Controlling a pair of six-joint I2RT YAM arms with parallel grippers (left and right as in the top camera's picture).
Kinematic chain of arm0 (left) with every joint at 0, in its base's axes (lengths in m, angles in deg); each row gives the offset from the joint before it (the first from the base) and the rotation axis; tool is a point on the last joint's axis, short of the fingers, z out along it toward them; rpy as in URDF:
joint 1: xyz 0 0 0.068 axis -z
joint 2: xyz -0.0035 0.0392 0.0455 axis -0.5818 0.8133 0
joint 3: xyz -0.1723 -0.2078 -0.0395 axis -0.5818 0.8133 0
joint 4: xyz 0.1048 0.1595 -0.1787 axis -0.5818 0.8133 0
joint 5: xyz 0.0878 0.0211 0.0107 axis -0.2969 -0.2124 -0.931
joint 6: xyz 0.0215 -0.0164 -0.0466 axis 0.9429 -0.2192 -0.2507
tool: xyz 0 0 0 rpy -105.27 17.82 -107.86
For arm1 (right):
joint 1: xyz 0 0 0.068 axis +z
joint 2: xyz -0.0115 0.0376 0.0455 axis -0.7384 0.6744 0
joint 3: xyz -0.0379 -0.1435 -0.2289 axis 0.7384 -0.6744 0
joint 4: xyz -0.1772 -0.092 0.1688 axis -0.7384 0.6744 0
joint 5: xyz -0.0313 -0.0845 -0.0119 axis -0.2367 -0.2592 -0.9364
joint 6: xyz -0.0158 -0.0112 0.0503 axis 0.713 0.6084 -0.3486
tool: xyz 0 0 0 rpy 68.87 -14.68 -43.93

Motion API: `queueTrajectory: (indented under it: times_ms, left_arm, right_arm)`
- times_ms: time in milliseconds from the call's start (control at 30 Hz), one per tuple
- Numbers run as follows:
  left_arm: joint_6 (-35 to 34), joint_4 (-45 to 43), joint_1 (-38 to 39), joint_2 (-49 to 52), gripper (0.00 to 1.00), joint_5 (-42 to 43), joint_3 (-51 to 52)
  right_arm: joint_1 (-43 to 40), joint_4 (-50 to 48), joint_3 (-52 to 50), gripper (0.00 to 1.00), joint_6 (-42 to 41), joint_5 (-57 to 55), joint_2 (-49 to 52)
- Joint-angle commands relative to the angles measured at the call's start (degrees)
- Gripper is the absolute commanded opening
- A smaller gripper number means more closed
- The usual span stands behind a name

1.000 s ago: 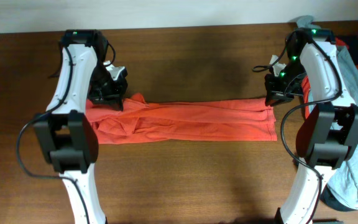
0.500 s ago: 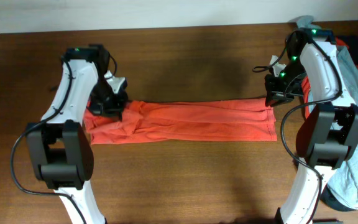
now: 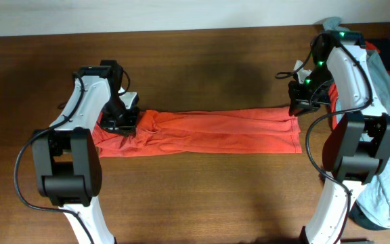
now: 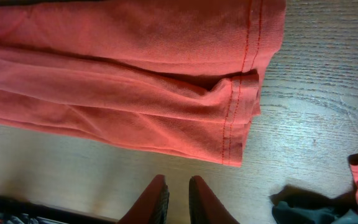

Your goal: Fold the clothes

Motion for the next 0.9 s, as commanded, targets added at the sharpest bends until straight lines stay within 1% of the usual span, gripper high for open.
queueTrajectory:
  times_ms: [0,33,67,100,133,167,200,267,300,367,400,433,467,567,633,667,733,833,867]
  left_arm:
    - [0.79,-0.72,0.11,-0.17,0.24,8.35,0.22]
    - [1.51,-0.85,0.13,-0.17,0.24,10.21,0.22]
    - [3.45,-1.33,0.11,-0.17,0.24,14.43,0.22]
    - [3.82,-1.77,0.11,-0.17,0.25,16.17,0.22]
    - [3.76,-2.49,0.28,-0.17,0.29,17.2,0.22]
    - [3.78,-2.84,0.5,-0.17,0.33,17.14,0.22]
    - [3.78,-3.23,1.05,-0.17,0.41,17.18,0.22]
    - [3.8,-3.28,1.84,-0.17,0.46,17.16,0.22]
    - [3.8,-3.28,2.38,-0.17,0.49,17.16,0.22]
    - [3.85,-3.19,2.99,-0.17,0.53,17.14,0.22]
    - [3.85,-3.04,3.15,-0.17,0.54,17.18,0.22]
    - [3.85,-2.71,3.34,-0.17,0.54,17.18,0.22]
    - [4.74,-1.88,3.41,-0.17,0.54,17.42,0.2]
    - [8.92,1.4,3.32,-0.2,0.54,17.49,-0.37]
    - [8.85,2.71,2.93,-0.35,0.5,14.93,-1.62]
    - [8.7,3.02,2.64,-0.61,0.5,14.29,-2.25]
    - [5.73,3.06,1.49,-2.25,0.5,9.7,-4.28]
    - [4.74,2.8,-0.26,-4.85,0.51,4.96,-7.13]
    - [4.68,2.58,-0.92,-5.84,0.51,3.96,-8.0]
  right_arm:
    - [0.31,0.17,-0.31,0.18,0.2,0.07,-1.68]
    - [0.31,0.15,-0.31,0.18,0.2,0.07,-1.68]
    - [0.31,0.15,-0.31,0.18,0.22,0.07,-1.68]
    - [0.31,0.13,-0.31,0.18,0.22,0.07,-1.68]
    - [0.31,0.13,-0.31,0.18,0.2,0.07,-1.68]
    - [0.31,0.13,-0.31,0.18,0.2,0.07,-1.68]
    - [0.31,0.15,-0.31,0.18,0.2,0.07,-1.68]
    - [0.31,0.15,-0.31,0.19,0.2,0.04,-1.68]
    - [0.31,0.11,-0.31,0.22,0.2,0.04,-1.68]
    - [0.24,-0.11,-0.31,0.28,0.17,0.04,-1.68]
    - [0.2,-0.28,-0.31,0.29,0.11,0.11,-1.68]
    - [0.0,-0.48,-0.31,0.32,0.11,0.2,-1.68]
    - [-0.28,-0.52,-0.31,0.39,0.15,0.57,-1.68]
    - [-2.05,-0.87,-0.31,0.5,0.44,0.81,-1.68]
    - [-4.5,-1.11,-0.31,0.63,3.82,5.38,-1.66]
    - [-5.25,-1.03,-0.31,0.64,5.01,6.86,-1.66]
    - [-7.21,-0.66,-0.5,0.67,7.19,8.24,-1.66]
    - [-8.61,-1.92,-2.8,0.74,8.81,8.22,-1.66]
    - [-8.92,-3.21,-4.37,0.75,9.07,8.22,-1.66]
